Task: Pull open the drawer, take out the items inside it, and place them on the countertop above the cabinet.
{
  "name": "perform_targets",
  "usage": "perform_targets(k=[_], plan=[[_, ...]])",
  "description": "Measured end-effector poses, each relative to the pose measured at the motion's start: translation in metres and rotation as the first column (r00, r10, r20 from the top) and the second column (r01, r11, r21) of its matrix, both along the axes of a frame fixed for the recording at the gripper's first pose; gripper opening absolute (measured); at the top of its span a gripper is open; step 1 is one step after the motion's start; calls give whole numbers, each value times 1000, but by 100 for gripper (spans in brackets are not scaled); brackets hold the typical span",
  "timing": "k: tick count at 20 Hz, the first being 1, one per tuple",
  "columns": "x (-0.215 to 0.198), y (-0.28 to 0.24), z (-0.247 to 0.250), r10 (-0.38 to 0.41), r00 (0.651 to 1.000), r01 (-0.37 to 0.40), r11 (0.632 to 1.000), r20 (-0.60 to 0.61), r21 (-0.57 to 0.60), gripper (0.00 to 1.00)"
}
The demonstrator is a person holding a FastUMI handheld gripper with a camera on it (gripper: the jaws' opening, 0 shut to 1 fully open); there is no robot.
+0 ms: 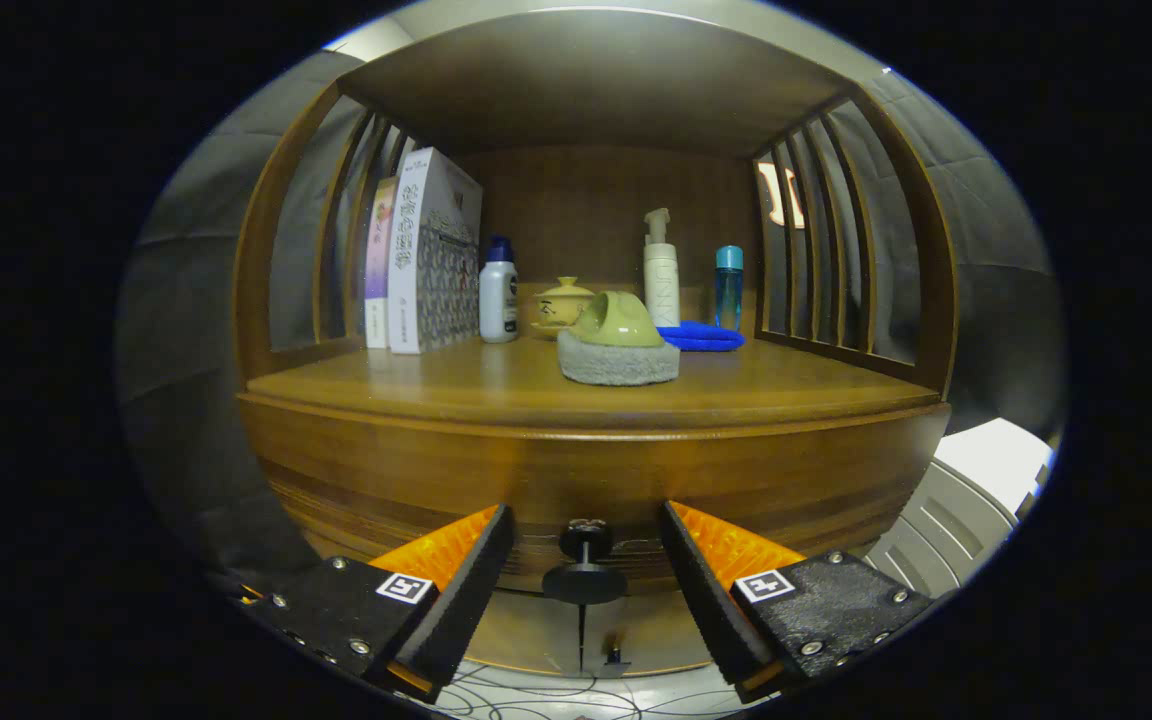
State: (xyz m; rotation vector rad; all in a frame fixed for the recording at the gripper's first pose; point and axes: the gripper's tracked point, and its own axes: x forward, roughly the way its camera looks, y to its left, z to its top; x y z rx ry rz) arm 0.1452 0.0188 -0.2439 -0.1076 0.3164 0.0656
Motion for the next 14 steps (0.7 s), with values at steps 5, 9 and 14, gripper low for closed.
perform_targets(k=[5, 9, 14], plan=[[-25, -3, 73, 65, 996, -65, 998, 63, -6, 94], [-61, -2, 148, 104, 985, -99, 994, 140, -39, 94], [-110, 8, 219, 138, 968, -120, 988, 210, -96, 94]])
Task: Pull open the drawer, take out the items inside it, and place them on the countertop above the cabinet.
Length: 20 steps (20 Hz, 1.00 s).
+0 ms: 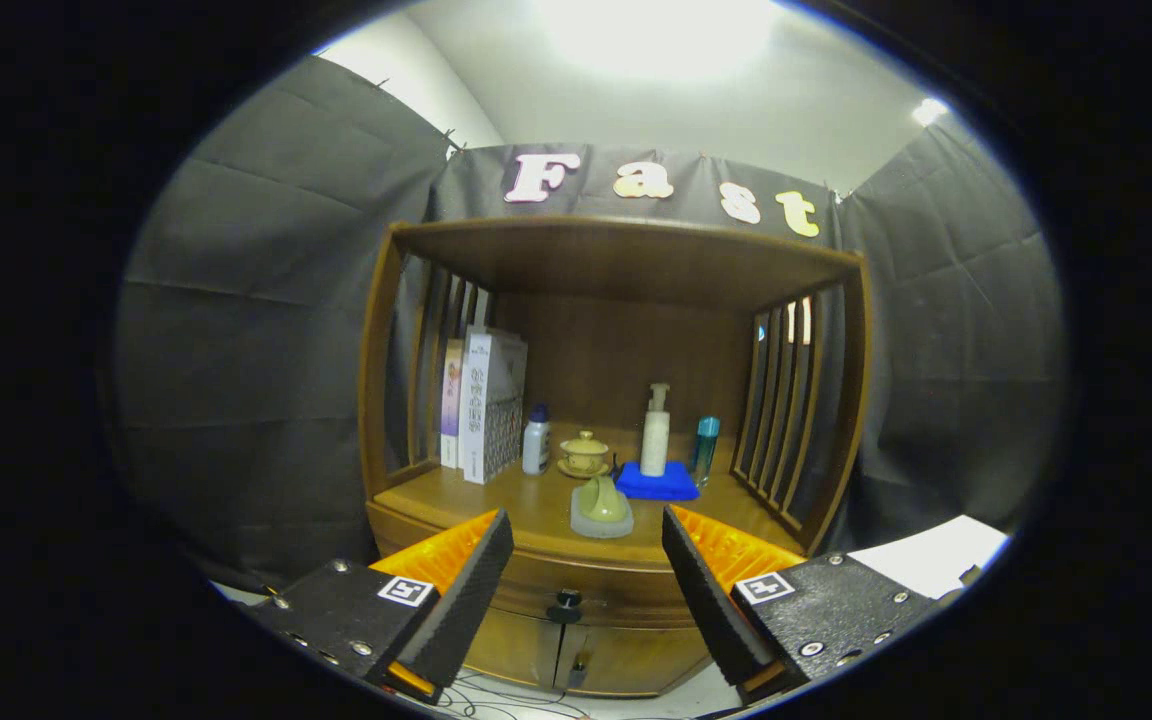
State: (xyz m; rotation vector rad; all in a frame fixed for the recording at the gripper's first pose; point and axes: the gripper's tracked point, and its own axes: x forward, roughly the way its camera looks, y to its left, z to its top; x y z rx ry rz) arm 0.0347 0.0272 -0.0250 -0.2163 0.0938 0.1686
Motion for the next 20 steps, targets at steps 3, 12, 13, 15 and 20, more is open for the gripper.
perform_targets(k=[3, 12, 13, 15, 20], plan=[[-24, -2, 34, -29, 996, 31, 999, 82, -16, 94], [-49, -13, 56, -122, 985, 111, 989, 122, 98, 94], [-49, -14, 52, -127, 986, 119, 990, 105, 77, 94], [-48, -12, 47, -115, 990, 111, 993, 85, 41, 94], [-60, 2, 55, -102, 990, 103, 995, 101, -5, 94]])
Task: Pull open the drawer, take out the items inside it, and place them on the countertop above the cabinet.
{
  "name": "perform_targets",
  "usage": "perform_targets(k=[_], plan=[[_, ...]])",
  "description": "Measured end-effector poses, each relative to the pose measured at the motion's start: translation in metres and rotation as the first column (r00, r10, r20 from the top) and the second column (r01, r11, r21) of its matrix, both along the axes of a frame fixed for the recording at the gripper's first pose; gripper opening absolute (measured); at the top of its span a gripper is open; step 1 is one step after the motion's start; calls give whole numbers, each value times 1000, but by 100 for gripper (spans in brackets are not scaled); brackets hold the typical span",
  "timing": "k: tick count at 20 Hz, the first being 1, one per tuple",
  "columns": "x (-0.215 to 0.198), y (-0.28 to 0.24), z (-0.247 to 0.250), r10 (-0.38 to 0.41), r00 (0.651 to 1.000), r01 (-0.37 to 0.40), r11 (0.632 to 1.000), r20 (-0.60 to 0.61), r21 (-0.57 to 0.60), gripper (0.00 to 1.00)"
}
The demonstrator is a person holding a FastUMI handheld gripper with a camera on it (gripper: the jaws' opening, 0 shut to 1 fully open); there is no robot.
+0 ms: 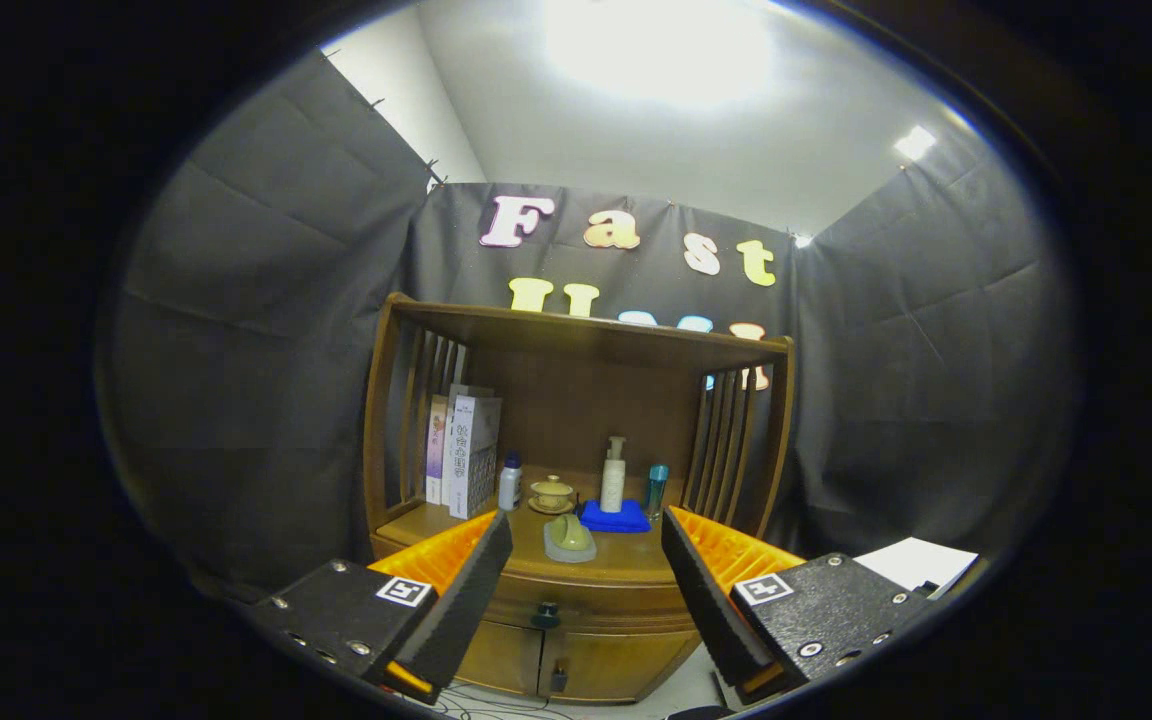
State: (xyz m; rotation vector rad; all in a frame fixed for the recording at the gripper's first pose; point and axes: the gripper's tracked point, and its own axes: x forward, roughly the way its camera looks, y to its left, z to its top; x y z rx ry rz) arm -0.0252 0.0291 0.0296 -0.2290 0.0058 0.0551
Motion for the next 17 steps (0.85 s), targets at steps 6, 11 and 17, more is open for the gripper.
perform_targets(k=[6, 11, 17], plan=[[-11, 10, 7, 9, 1000, -9, 1000, 1, 1, 94], [-15, 5, 15, -8, 1000, 8, 1000, 9, -15, 94], [-13, 3, 10, -14, 1000, 14, 999, 0, -40, 94]])
